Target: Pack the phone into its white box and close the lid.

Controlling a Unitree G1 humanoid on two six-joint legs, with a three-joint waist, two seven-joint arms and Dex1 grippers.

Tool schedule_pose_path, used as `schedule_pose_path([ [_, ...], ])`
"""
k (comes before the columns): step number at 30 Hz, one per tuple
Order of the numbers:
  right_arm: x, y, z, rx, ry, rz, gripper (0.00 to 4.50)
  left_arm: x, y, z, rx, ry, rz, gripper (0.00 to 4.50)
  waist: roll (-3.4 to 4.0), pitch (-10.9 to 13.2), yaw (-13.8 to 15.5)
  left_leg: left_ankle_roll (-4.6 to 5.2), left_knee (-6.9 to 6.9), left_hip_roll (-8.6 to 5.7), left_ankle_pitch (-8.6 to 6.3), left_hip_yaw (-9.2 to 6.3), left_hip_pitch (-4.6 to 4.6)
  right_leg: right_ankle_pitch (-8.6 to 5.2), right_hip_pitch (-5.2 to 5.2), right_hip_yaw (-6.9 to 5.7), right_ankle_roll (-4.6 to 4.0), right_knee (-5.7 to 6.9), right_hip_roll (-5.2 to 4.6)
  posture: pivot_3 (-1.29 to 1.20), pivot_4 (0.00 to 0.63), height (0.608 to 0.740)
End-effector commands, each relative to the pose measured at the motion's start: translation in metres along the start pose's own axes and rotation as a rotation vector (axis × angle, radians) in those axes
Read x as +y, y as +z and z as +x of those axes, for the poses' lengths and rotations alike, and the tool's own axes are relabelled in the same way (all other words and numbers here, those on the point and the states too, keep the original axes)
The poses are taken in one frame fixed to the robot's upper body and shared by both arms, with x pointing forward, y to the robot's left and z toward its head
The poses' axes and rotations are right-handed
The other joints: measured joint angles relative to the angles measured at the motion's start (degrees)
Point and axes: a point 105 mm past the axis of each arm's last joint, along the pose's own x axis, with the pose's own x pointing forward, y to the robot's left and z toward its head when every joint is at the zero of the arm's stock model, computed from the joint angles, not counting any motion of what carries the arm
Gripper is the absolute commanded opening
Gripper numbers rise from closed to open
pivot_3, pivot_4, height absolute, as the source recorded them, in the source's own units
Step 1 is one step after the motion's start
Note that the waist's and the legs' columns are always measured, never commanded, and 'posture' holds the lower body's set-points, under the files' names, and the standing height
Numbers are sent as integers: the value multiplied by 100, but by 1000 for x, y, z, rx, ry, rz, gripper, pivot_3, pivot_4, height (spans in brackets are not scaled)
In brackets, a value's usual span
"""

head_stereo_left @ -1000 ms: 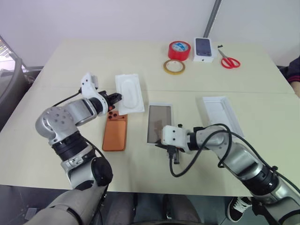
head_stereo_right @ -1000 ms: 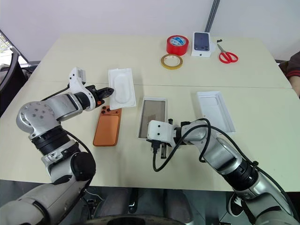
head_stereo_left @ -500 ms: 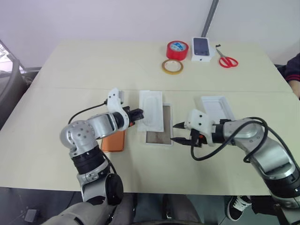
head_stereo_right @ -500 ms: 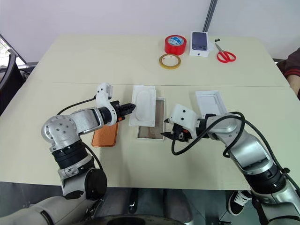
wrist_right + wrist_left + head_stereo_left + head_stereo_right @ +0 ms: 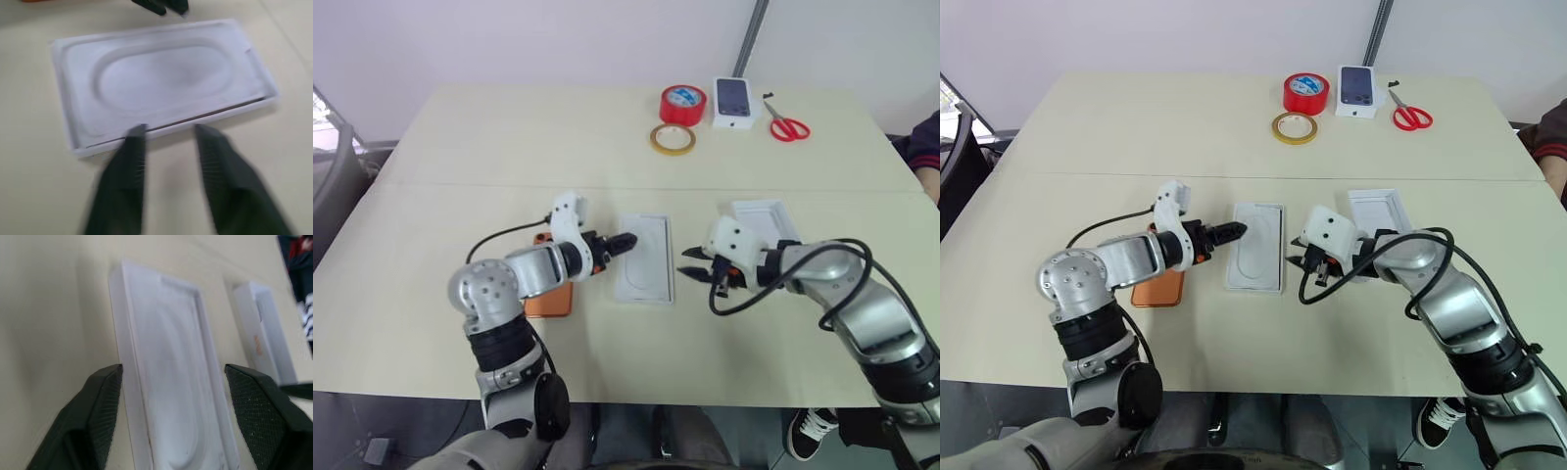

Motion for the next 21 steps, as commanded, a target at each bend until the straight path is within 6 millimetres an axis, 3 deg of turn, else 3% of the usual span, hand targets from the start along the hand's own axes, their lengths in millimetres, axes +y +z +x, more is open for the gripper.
schedule_pose_path([
  [1,-12,15,9,-35,-58,-29,33,-2,29,-18,-103,-15,53,3386,0,0,-22,0,-1,0,0,0,1,0,-1,0,0,0,1,0,150,736],
  [4,-21,24,22,-45,-90,-29,33,6,49,-33,-186,11,129,3386,1,0,-86,-2,-1,0,1,0,0,0,-1,0,0,0,0,0,150,736],
  [7,-30,32,42,-43,-119,-39,33,12,53,-51,-220,29,401,3386,4,0,-142,-13,-16,2,8,5,2,0,-13,8,-1,2,3,0,150,736],
  [14,-37,29,82,8,-129,-76,33,34,15,-71,-80,-44,810,3386,5,0,-100,-24,-49,-3,15,12,4,0,-25,12,-6,-5,-6,0,150,736],
  [17,-37,28,93,14,-130,-88,33,41,-3,-77,-22,-71,856,3386,6,0,-93,-22,-51,-4,14,12,3,0,-26,11,-6,-5,-11,0,150,736],
  [21,-34,21,98,64,-112,-143,33,39,-10,-81,-34,-111,826,3386,6,0,-104,2,-56,-3,1,12,3,0,-30,11,-7,-3,-12,0,150,736],
])
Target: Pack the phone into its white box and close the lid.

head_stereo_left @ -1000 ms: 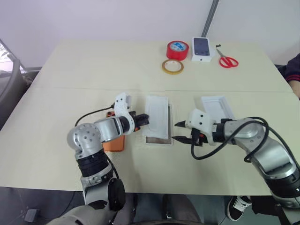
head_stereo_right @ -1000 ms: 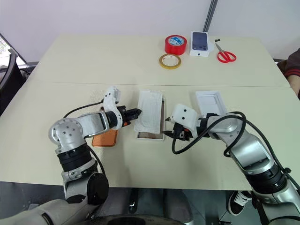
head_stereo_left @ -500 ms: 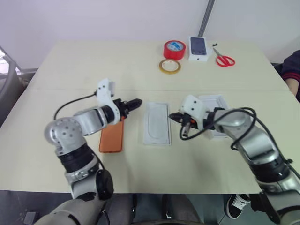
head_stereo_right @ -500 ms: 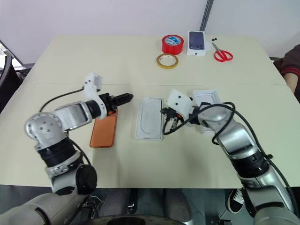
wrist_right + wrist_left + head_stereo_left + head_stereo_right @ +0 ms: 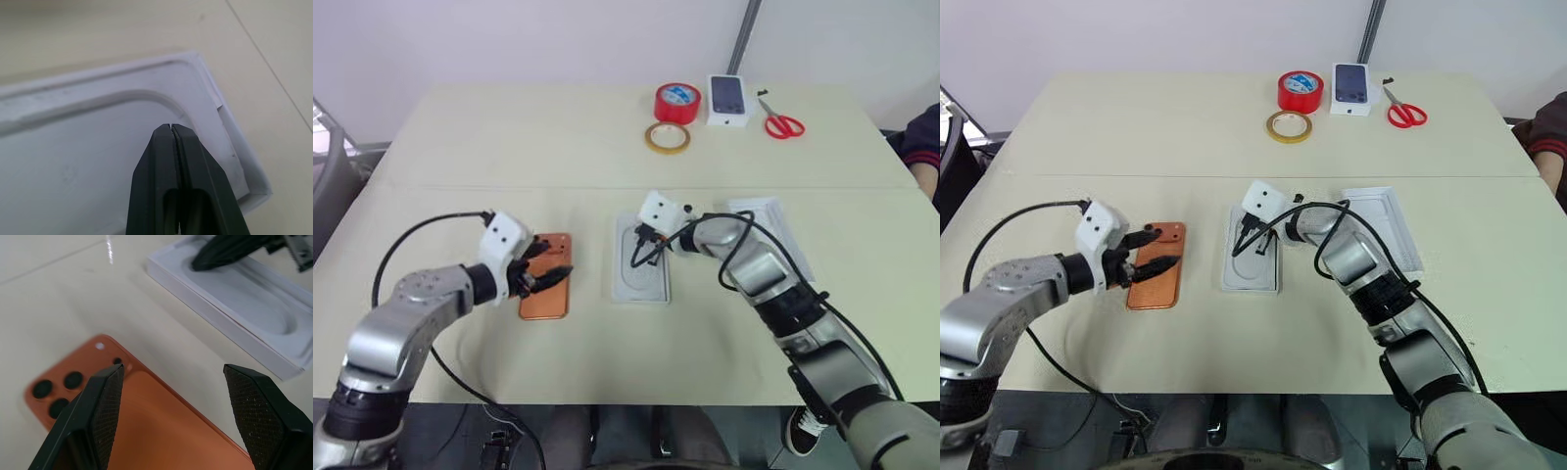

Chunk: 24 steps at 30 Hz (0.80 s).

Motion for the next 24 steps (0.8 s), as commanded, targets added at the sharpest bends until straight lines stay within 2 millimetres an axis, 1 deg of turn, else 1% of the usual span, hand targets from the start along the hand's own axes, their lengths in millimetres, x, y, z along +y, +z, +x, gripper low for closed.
schedule_pose_path([
  [1,-5,8,-3,-1,-12,-78,33,-10,16,-5,-73,-36,52,3386,0,0,-8,4,0,0,-2,0,0,0,0,0,0,1,0,0,150,736],
  [8,-5,-3,-15,68,-3,-127,33,-14,13,-6,-67,-45,64,3386,0,0,-20,19,-1,1,-10,-1,0,0,0,-1,0,4,1,0,150,736],
  [10,-5,-2,-17,66,-5,-133,33,-13,13,-5,-70,-42,61,3386,0,0,-20,20,-1,1,-11,-1,1,0,0,0,0,4,1,0,150,736],
  [12,-6,4,-18,46,-11,-121,33,-11,13,-5,-75,-36,49,3386,0,0,-22,20,-1,1,-11,-1,1,0,0,0,0,4,1,0,150,736],
  [14,-4,17,-21,-18,-7,-104,33,-7,13,-5,-77,-15,31,3386,0,0,-23,20,-1,1,-11,-1,1,0,0,0,0,4,1,0,150,736],
  [15,1,32,-23,-90,11,-79,33,1,14,-8,-88,24,-26,3386,0,0,-22,20,-1,1,-11,-1,1,0,0,-1,0,4,1,0,150,736],
  [16,5,43,-25,-140,24,-62,33,7,15,-10,-97,51,-69,3386,0,0,-21,20,-1,1,-11,-1,1,0,0,-1,0,5,1,0,150,736],
  [18,12,57,-27,-200,50,-25,33,21,14,-16,-103,120,-168,3386,0,0,-39,20,-1,4,-11,-1,0,0,-3,-1,0,8,3,0,150,736],
  [19,15,61,-26,-215,62,-9,0,31,11,-20,-95,172,-211,3932,0,0,-41,20,-1,6,-11,-2,0,0,-4,-1,0,10,6,0,150,736],
  [20,24,67,-23,-229,88,-9,0,41,6,-27,-77,235,-259,4292,0,0,-43,20,-1,7,-11,-3,0,0,-4,-2,0,11,8,0,150,736],
  [21,33,73,-20,-240,114,-17,0,50,-1,-34,-43,296,-312,4490,0,0,-49,20,-1,7,-11,-4,1,0,-5,-2,0,12,9,0,150,736],
  [22,39,76,-17,-243,134,-26,0,54,-7,-39,-12,334,-354,4490,0,-1,-56,20,-1,7,-11,-3,1,0,-6,-1,0,13,9,0,150,736],
  [24,48,80,-11,-241,162,-33,0,56,-17,-44,45,355,-437,4490,0,-1,-52,20,-1,7,-11,-4,1,0,-9,-1,0,14,9,0,150,736],
])
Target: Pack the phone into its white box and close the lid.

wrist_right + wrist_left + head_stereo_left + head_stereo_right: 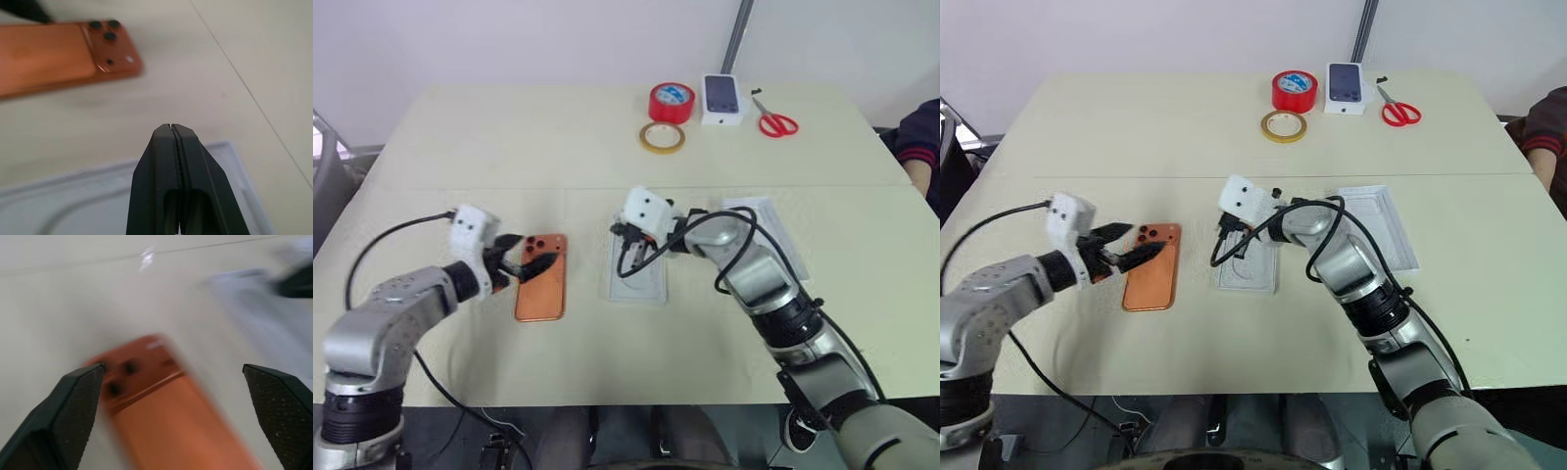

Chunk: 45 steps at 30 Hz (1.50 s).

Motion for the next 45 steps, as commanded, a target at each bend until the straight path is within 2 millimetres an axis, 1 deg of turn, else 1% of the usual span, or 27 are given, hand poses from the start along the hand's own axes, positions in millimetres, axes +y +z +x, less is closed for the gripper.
schedule_pose_path([
  [1,19,16,14,-18,75,-35,0,11,-10,-12,89,61,-131,4490,0,0,5,0,0,0,0,0,-1,0,-2,0,0,1,0,0,150,736],
  [4,34,11,28,38,145,-46,0,12,-21,-16,162,71,-195,4490,-2,-1,23,-1,3,-2,0,0,-1,0,-1,-1,0,2,-2,0,150,736],
  [6,41,7,35,72,178,-71,0,6,-26,-16,194,57,-217,4490,-3,-2,35,-2,4,-3,1,-2,-1,0,-1,-4,0,3,-3,0,150,736],
  [8,49,-2,43,132,213,-122,0,-7,-28,-11,212,5,-258,4490,-3,-4,38,-3,4,-6,2,-3,0,0,0,-3,0,2,-6,0,150,736],
  [10,53,-6,46,159,232,-160,0,-16,-31,-7,240,-19,-274,4490,-7,-6,50,-6,5,-8,3,-4,0,0,0,-6,0,2,-8,0,150,736],
  [11,55,-8,48,164,244,-183,0,-23,-37,-3,264,-42,-283,4490,-5,-7,42,-28,6,-8,16,-4,0,0,1,-6,0,2,-8,0,150,736],
  [12,58,-8,49,165,254,-193,0,-31,-43,0,285,-67,-290,4490,-5,-13,32,-28,5,-8,16,-4,0,0,1,-4,0,2,-8,0,150,736],
  [15,60,-6,51,158,263,-201,0,-49,-52,7,309,-121,-302,4490,1,-30,33,-30,1,-8,17,-4,11,0,11,-4,0,1,-8,0,150,736],
  [19,58,-5,49,151,254,-197,0,-64,-55,12,308,-168,-319,4490,2,-43,47,-30,2,-8,17,-5,14,0,17,-5,0,1,-8,0,150,736],
  [22,55,-5,47,149,244,-193,0,-76,-53,17,290,-216,-339,4490,1,-44,72,-30,3,-11,16,-5,15,0,20,-6,0,-2,-12,0,150,736],
  [25,54,-6,46,147,239,-192,0,-83,-46,20,258,-253,-375,4490,1,-46,88,-29,4,-15,16,-10,15,0,23,-11,0,-4,-16,0,150,736],
  [27,54,-6,46,146,236,-189,0,-83,-42,22,243,-258,-387,4490,1,-47,92,-28,4,-17,15,-15,16,0,28,-15,0,-5,-18,0,150,736],
  [29,54,-6,46,145,234,-187,0,-81,-39,23,235,-250,-398,4490,0,-47,88,-29,6,-18,16,-17,16,0,30,-17,0,-6,-19,0,150,736],
  [32,56,-7,45,142,235,-178,0,-77,-30,25,202,-259,-445,4490,-1,-46,76,-30,5,-19,17,-17,16,0,28,-18,0,-6,-18,0,150,736],
  [34,56,-7,45,142,236,-176,0,-74,-29,25,204,-244,-443,4490,-1,-46,54,-31,5,-18,17,-18,15,0,28,-18,0,-6,-17,0,150,736],
  [39,54,-7,45,137,225,-177,0,-58,-27,22,187,-170,-475,4490,-1,-46,38,-34,4,-16,19,-18,15,0,24,-16,0,-6,-14,0,150,736],
  [42,48,-3,41,123,201,-181,0,-48,-23,20,152,-135,-516,3675,-4,-45,33,-35,3,-16,19,-18,15,0,22,-16,0,-5,-13,0,150,736],
  [45,37,7,32,88,163,-172,0,-46,-21,19,133,-142,-542,2109,-11,-40,33,-38,2,-14,21,-18,6,0,12,-15,0,-4,-11,0,150,736],
])
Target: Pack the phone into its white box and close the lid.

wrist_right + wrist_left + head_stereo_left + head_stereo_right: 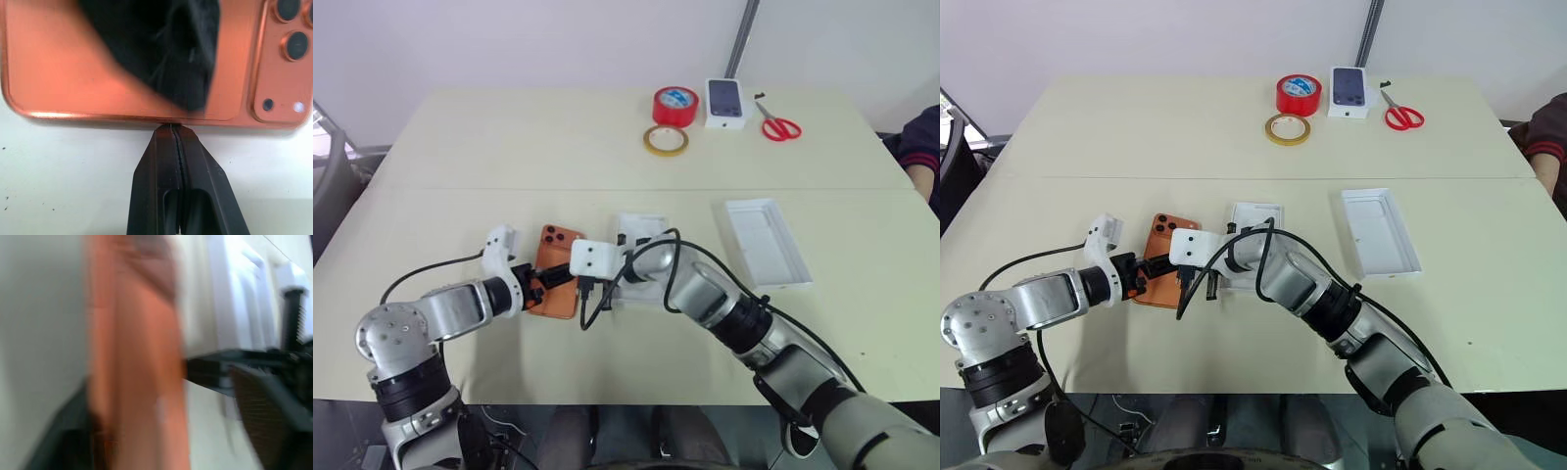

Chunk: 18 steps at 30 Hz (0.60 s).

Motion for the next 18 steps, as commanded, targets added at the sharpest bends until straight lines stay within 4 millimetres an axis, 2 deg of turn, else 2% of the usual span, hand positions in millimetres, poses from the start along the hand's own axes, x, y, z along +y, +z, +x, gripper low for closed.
schedule_pose_path([
  [1,-16,19,-23,-84,-70,-10,0,-5,6,-5,-36,-37,-14,1557,-2,2,5,-1,0,0,1,0,-2,0,-1,0,0,0,0,0,150,736],
  [2,-18,21,-29,-97,-77,-6,0,-5,5,-5,-35,-43,-23,1094,-3,2,17,-2,0,0,1,0,-3,0,-2,0,0,0,-1,0,150,736],
  [7,-21,29,-61,-167,-96,26,0,-1,7,-4,-54,-56,-97,1094,-4,2,25,-2,-2,0,1,0,-4,0,-2,0,0,-1,-1,0,150,736],
  [11,-20,22,-85,-176,-115,44,0,-6,14,-5,-99,-97,-146,47,-5,2,27,0,-1,-1,0,0,-3,0,3,0,0,-6,-4,0,150,736],
  [18,-24,1,-135,-198,-174,102,0,-44,37,0,-170,-231,-233,47,-15,9,41,8,-4,1,-5,0,-7,0,1,2,0,-9,-4,0,150,736],
])
